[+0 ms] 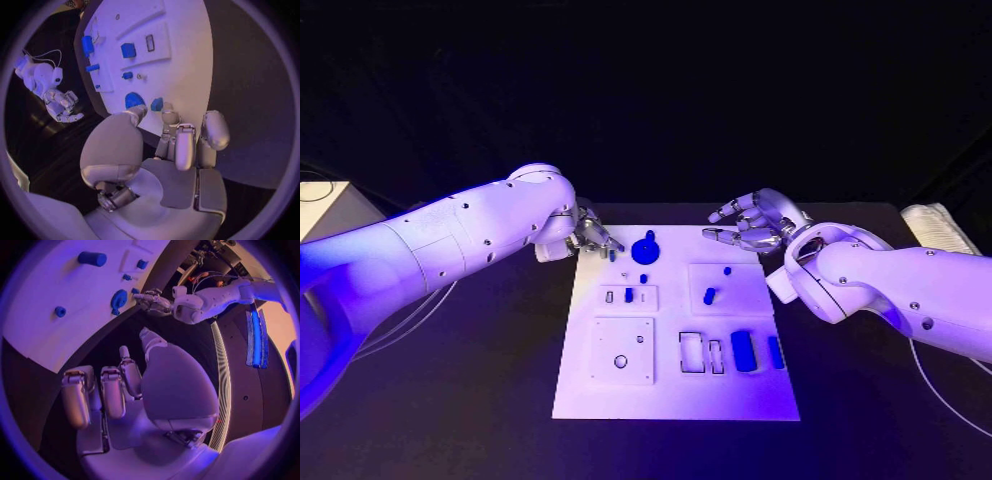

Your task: Assemble the parts on the task board

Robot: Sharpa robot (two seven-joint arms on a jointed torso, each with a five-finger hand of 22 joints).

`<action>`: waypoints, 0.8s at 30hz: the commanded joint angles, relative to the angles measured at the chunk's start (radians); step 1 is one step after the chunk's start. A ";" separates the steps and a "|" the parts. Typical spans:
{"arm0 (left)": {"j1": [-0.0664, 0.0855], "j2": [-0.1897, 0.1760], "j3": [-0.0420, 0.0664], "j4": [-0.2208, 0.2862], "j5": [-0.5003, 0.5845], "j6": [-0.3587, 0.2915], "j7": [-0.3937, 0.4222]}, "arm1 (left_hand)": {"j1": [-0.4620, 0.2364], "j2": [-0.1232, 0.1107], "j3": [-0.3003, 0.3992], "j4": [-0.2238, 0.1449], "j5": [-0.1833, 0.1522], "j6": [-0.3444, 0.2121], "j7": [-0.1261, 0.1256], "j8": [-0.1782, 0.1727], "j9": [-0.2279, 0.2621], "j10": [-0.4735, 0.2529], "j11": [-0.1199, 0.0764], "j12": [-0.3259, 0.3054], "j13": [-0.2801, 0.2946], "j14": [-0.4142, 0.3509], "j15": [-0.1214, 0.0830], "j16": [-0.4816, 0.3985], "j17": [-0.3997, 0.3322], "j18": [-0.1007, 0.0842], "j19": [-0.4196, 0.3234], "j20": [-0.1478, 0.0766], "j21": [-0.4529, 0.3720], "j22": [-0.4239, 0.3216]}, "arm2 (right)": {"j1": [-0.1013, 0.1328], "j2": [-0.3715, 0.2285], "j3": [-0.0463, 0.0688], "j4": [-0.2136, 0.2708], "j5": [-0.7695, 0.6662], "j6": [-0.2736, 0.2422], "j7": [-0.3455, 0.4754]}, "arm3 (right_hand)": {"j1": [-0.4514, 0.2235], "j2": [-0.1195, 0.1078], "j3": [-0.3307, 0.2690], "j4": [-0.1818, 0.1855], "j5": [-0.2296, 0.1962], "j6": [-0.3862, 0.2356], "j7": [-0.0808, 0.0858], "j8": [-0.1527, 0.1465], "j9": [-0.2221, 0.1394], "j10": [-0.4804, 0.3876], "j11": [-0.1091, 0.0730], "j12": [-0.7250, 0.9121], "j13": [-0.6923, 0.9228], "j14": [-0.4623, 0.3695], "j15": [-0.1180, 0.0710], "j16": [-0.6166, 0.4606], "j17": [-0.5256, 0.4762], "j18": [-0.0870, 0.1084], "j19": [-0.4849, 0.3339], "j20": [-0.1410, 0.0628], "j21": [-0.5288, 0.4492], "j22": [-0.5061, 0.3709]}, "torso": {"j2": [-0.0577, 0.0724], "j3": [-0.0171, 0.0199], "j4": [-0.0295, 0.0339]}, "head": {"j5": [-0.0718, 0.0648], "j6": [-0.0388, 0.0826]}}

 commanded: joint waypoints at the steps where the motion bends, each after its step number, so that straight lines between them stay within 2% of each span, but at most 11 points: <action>1: 0.000 0.003 0.000 0.001 0.013 0.007 0.010 | 0.014 0.008 0.000 -0.004 -0.003 0.010 0.000 -0.002 -0.002 -0.009 -0.002 0.001 -0.001 0.058 0.006 -0.002 0.169 0.011 -0.006 0.005 -0.006 -0.001 | 0.000 0.002 0.000 -0.001 -0.008 0.006 0.010 | -0.008 0.002 -0.001 0.003 0.001 -0.003 -0.001 0.004 0.001 -0.005 -0.001 -0.004 0.056 0.091 0.005 -0.004 0.212 -0.014 0.102 0.002 0.001 0.262 | 0.000 0.0002 0.0001 | 0.001 0.000; 5: 0.000 0.003 0.000 0.001 0.014 -0.003 0.010 | 0.025 0.016 0.005 -0.004 -0.002 0.011 0.000 -0.003 -0.004 -0.010 -0.002 0.002 -0.001 0.058 0.005 -0.001 0.170 0.011 -0.005 0.005 -0.006 0.000 | 0.000 0.003 0.000 -0.003 -0.009 0.007 0.006 | -0.008 0.003 -0.001 0.002 0.001 -0.004 -0.001 0.005 0.000 -0.005 -0.002 -0.004 0.056 0.090 0.005 -0.004 0.212 -0.014 0.102 0.002 0.001 0.262 | 0.001 0.0002 -0.0003 | 0.001 0.000; 9: 0.000 0.002 0.000 0.004 0.021 -0.003 0.011 | 0.055 0.045 0.020 -0.004 -0.007 0.019 -0.004 0.001 -0.004 -0.012 -0.005 0.004 -0.003 0.058 0.003 -0.001 0.170 0.011 -0.008 0.004 -0.007 -0.001 | 0.000 0.004 0.000 -0.005 -0.009 0.007 0.003 | -0.010 0.007 0.000 0.003 0.001 -0.004 -0.001 0.006 0.000 -0.005 -0.002 -0.004 0.056 0.090 0.005 -0.004 0.211 -0.014 0.102 0.002 0.000 0.262 | 0.001 -0.0001 -0.0006 | 0.000 -0.001; 11: 0.000 0.002 0.000 0.007 0.027 -0.001 0.011 | 0.072 0.051 0.025 -0.005 -0.008 0.019 -0.005 0.003 -0.002 -0.014 -0.007 0.004 -0.005 0.057 0.002 -0.001 0.169 0.011 -0.007 0.003 -0.007 0.000 | 0.000 0.004 0.000 -0.006 -0.009 0.008 0.002 | -0.010 0.007 0.000 0.003 0.001 -0.004 -0.001 0.006 0.000 -0.005 -0.002 -0.004 0.056 0.090 0.005 -0.004 0.211 -0.014 0.102 0.002 0.000 0.262 | 0.000 -0.0005 -0.0007 | -0.001 -0.002; 19: -0.001 0.001 -0.001 0.014 0.048 -0.005 0.013 | 0.231 0.075 0.088 -0.028 -0.011 0.012 -0.016 0.025 0.013 -0.013 -0.017 0.007 -0.007 0.059 -0.007 0.003 0.172 0.011 -0.008 -0.005 -0.006 0.005 | 0.000 0.005 0.000 -0.008 -0.009 0.010 0.000 | -0.012 0.010 0.000 0.004 0.001 -0.004 -0.001 0.007 0.000 -0.004 -0.002 -0.004 0.056 0.090 0.004 -0.004 0.212 -0.014 0.102 0.002 0.000 0.262 | 0.000 -0.0003 0.0002 | 0.001 -0.002; 24: -0.001 -0.004 -0.002 0.019 0.060 -0.022 0.014 | 0.288 0.080 0.134 -0.052 -0.012 0.006 -0.018 0.033 0.019 -0.007 -0.019 0.009 -0.006 0.061 -0.009 0.006 0.175 0.010 -0.005 -0.007 -0.004 0.010 | 0.000 0.006 0.000 -0.009 -0.009 0.010 0.000 | -0.013 0.011 0.000 0.004 0.001 -0.004 -0.001 0.007 0.000 -0.004 -0.002 -0.004 0.056 0.090 0.004 -0.005 0.211 -0.014 0.102 0.002 0.000 0.261 | 0.000 -0.0005 0.0016 | 0.001 -0.002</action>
